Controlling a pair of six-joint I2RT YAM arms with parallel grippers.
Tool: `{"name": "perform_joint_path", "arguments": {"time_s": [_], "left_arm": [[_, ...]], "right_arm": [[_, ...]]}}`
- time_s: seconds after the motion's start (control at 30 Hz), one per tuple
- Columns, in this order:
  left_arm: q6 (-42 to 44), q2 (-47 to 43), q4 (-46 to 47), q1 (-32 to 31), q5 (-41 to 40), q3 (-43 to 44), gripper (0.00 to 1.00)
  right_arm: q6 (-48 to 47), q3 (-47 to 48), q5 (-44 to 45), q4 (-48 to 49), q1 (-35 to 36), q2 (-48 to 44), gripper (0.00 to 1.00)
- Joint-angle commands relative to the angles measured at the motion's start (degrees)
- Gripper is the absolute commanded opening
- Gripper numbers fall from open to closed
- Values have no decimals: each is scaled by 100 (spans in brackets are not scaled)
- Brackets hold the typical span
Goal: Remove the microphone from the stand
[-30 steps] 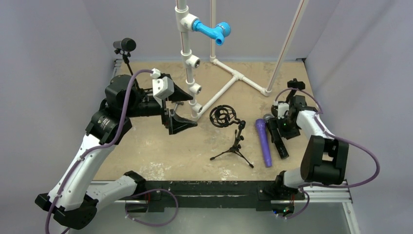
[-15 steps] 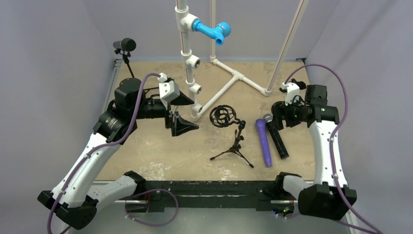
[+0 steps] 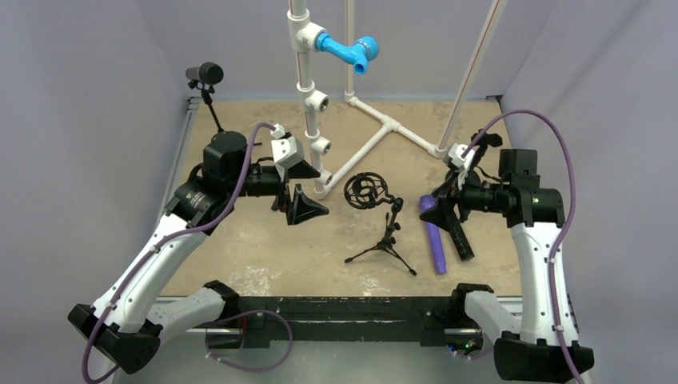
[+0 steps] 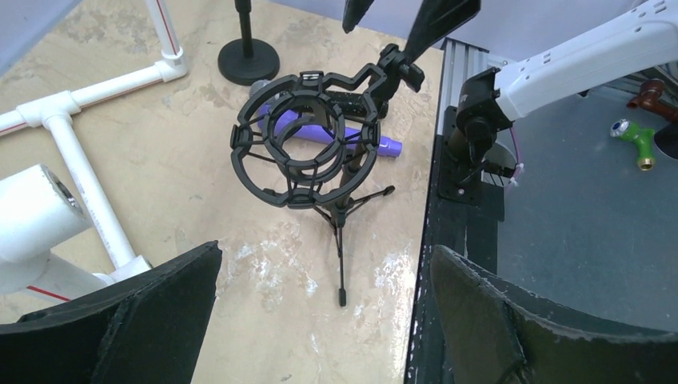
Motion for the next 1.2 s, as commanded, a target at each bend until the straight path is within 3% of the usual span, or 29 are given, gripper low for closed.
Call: {"name": "perform_joint_path", "arguments": {"time_s": [0.0,0.23,0.6,0.77,0.97,1.1,1.17], "left_arm": [[295,53,185,6,28,-139,100],[726,117,-3,-1,261,-340,100],[1053,264,-270,88,466,-421,100],[1087,339,-238,114,484,-442,100],[1086,353,-59,124,428,-620,100],[1027,365,79,121,403,-717,100],[921,395,174,127,411,-725,100]], "right_arm": [[-4,-161,-634,578,885,-97,69],[175,-586,-286,1611,2170,181,68],[-97,-955,-711,2569,2329,650,58],[-90,-1038,-963,2701,2437,744,39],[176,-1092,-1178,2851,2471,638,24],[529,-953,-1239,3059,2476,595,3],[875,-797,-1207,3302,2472,608,0]]}}
